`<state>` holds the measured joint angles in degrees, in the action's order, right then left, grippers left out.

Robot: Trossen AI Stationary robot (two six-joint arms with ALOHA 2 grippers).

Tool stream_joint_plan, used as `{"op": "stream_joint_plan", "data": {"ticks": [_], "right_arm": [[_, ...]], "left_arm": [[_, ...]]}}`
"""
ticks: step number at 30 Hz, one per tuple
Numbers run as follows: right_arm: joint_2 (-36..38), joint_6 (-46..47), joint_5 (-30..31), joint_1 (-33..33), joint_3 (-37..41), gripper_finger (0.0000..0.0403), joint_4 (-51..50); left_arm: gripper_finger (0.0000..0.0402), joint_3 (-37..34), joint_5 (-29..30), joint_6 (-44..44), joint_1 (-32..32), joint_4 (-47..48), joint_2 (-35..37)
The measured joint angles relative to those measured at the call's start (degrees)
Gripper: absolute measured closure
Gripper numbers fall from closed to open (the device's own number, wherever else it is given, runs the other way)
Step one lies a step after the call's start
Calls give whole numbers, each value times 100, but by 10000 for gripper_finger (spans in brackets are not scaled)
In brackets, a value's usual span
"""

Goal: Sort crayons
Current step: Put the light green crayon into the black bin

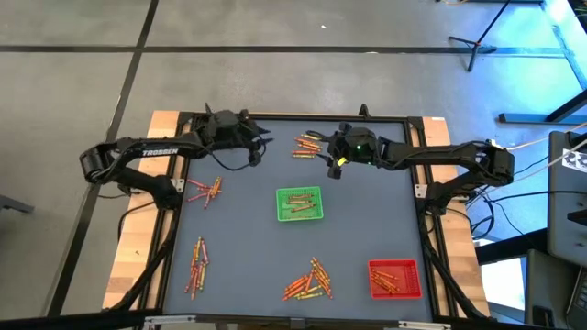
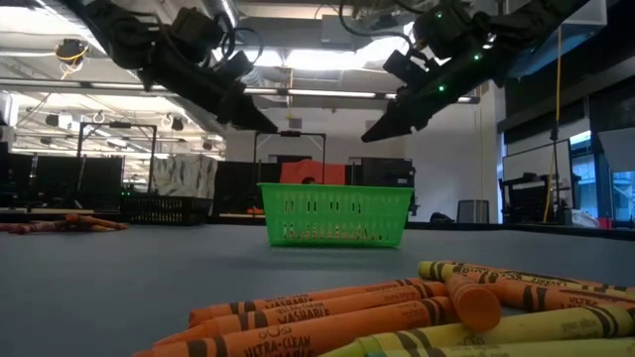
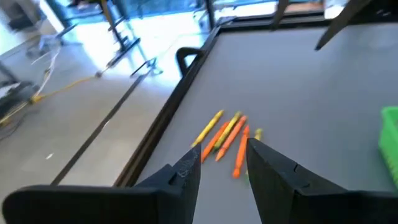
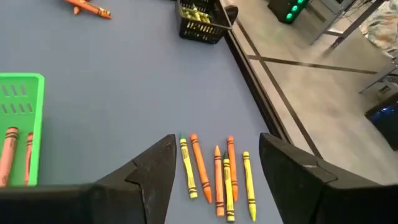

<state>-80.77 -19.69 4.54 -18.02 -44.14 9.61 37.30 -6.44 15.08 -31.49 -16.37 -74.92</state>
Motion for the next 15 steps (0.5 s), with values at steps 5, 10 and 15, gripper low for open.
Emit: {"op": "stream_joint_plan", "data": {"ticks": [5,10,15], "right_arm": [[0,-1,180,0,0,176,87],[-2,9,535,-207,-176,176,-183],[-184,181,374,-766,-731,176,-910]], "left_arm": [[290,0,-320,-28,179,-621,-539],[290,-2,-356,2,208,-718,-800],[290,-4,-356,4,204,-755,-806]]}}
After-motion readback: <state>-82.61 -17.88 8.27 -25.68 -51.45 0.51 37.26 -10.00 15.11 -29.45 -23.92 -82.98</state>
